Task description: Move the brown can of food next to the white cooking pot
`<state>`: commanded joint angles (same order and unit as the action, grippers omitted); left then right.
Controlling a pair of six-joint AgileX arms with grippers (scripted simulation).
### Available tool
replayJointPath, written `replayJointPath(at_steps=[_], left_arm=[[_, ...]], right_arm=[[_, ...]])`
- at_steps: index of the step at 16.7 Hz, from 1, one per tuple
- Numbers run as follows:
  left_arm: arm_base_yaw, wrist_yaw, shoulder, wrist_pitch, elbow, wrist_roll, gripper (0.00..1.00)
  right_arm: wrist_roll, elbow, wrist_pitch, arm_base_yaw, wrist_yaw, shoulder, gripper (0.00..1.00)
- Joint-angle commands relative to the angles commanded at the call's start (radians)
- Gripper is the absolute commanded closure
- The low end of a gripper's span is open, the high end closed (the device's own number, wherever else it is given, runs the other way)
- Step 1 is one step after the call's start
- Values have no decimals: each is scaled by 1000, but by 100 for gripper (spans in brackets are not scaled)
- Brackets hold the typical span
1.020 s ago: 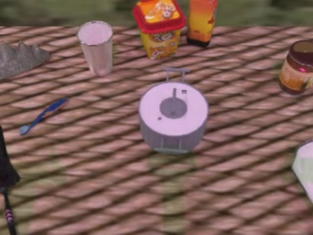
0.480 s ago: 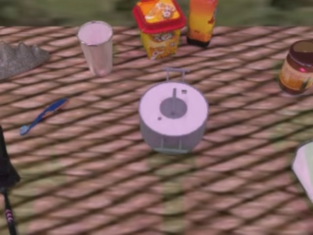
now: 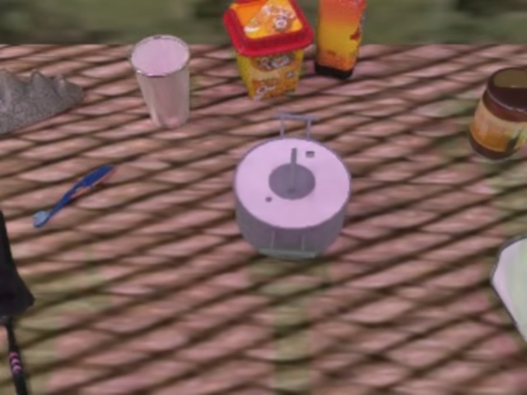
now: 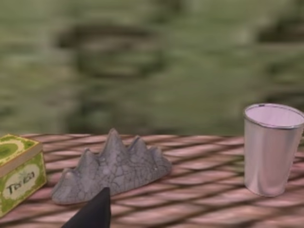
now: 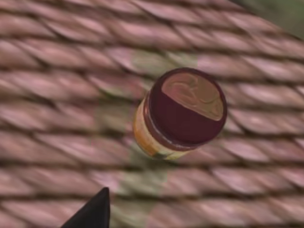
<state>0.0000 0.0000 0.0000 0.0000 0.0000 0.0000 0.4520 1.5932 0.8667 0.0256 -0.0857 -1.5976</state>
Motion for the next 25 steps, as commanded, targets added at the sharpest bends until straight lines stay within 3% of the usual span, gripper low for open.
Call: replayJointPath(at_steps=[7, 12, 16, 25], left_arm=[[0, 0, 0, 0, 0, 0, 0], [0, 0, 0, 0, 0, 0, 0], [0, 0, 0, 0, 0, 0, 0], [0, 0, 0, 0, 0, 0, 0]], right_arm=[[194, 649, 348, 15, -29, -652, 0], [284, 947, 504, 23, -42, -954, 0], [308, 1031, 547, 25, -45, -1039, 0], [301, 966, 480, 18, -44, -1040, 0]])
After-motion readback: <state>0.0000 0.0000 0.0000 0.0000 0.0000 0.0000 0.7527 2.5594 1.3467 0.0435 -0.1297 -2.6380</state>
